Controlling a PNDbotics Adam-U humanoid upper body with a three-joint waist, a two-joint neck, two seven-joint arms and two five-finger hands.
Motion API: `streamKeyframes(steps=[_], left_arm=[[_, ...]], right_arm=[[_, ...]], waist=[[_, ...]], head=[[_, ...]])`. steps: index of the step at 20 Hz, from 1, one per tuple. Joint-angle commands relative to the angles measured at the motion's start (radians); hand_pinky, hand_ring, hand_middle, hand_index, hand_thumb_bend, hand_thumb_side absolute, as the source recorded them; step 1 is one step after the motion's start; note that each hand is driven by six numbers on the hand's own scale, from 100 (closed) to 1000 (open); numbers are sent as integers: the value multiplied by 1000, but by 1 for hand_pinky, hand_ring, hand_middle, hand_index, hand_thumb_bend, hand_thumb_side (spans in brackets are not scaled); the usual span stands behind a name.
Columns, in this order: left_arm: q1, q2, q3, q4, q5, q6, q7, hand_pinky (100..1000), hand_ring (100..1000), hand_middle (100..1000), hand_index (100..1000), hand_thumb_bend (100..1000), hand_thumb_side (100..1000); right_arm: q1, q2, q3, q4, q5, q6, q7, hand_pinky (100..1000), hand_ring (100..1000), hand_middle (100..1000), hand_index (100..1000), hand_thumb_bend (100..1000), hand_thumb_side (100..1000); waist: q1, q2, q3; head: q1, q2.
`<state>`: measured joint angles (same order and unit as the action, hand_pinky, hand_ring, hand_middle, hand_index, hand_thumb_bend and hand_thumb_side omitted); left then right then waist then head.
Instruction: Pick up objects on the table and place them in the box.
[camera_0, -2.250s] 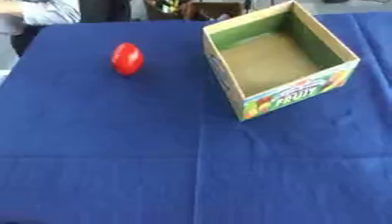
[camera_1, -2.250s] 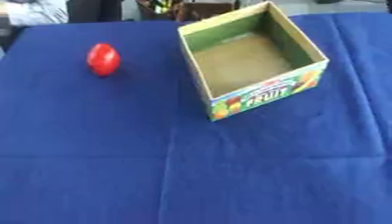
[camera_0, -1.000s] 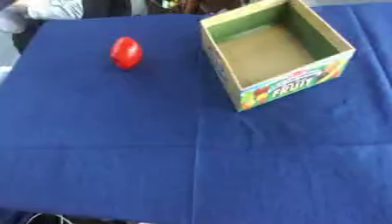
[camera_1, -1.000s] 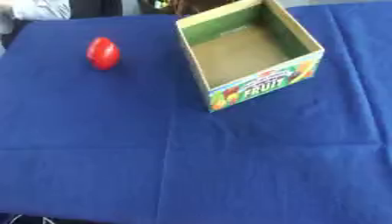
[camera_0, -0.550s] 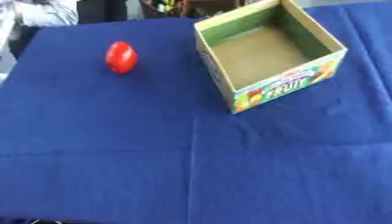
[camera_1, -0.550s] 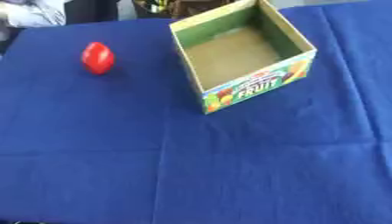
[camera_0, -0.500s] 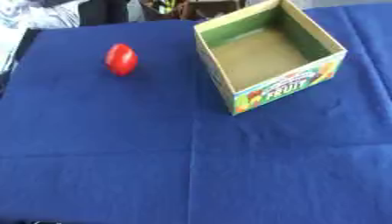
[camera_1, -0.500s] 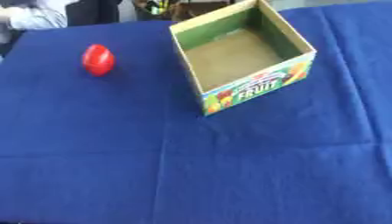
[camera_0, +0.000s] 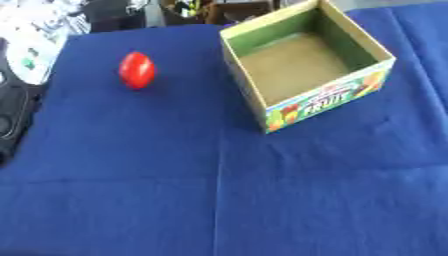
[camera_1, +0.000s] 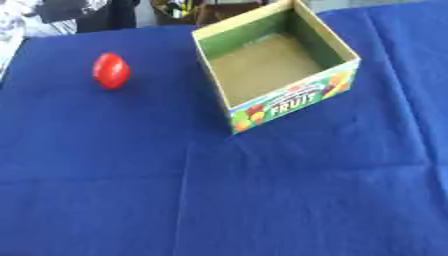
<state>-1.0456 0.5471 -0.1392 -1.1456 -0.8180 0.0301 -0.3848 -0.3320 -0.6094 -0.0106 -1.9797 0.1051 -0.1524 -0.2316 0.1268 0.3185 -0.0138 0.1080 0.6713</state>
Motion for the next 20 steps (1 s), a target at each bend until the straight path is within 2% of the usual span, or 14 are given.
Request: streamKeyframes(steps=[1,6,12,14,16,17,20], left_arm=[[-37,1,-3,30,-38,-13,-7,532,834,843,1000,337,1000],[-47,-11,0,77,-116,-11,-35,595,871,904,1000,356,1000],[-32,-1,12,99,-147,23,-82,638,899,910,1000,406,1000],[-27,5,14,102,-142,33,-106,643,900,905,1000,477,1000],[-22,13,15,105,-135,40,-133,645,899,904,1000,496,1000],[-20,17,15,106,-133,43,-146,634,898,906,1000,539,998],[-15,25,18,111,-129,53,-190,586,876,903,1000,593,952]], right_arm=[[-14,-16,-1,-20,-7,-1,4,650,696,528,756,100,899],[-14,-14,-1,-20,-9,2,6,649,693,526,754,100,895],[-6,-12,-5,-20,-8,7,2,649,692,524,751,100,892],[-5,-12,-6,-20,-7,9,1,649,691,524,749,100,891],[-3,-11,-7,-20,-7,11,0,649,691,523,749,100,889],[-2,-11,-8,-20,-7,12,-1,649,689,521,748,100,887],[2,-9,-9,-20,-6,17,-4,648,687,518,747,100,884]], waist=[[-5,-15,-2],[-5,-9,-5],[-7,-8,1],[-7,-9,3],[-8,-9,5],[-8,-9,6],[-7,-9,8]], head=[[10,-14],[14,-23],[8,-24],[6,-22],[5,-21],[3,-21],[1,-22]])
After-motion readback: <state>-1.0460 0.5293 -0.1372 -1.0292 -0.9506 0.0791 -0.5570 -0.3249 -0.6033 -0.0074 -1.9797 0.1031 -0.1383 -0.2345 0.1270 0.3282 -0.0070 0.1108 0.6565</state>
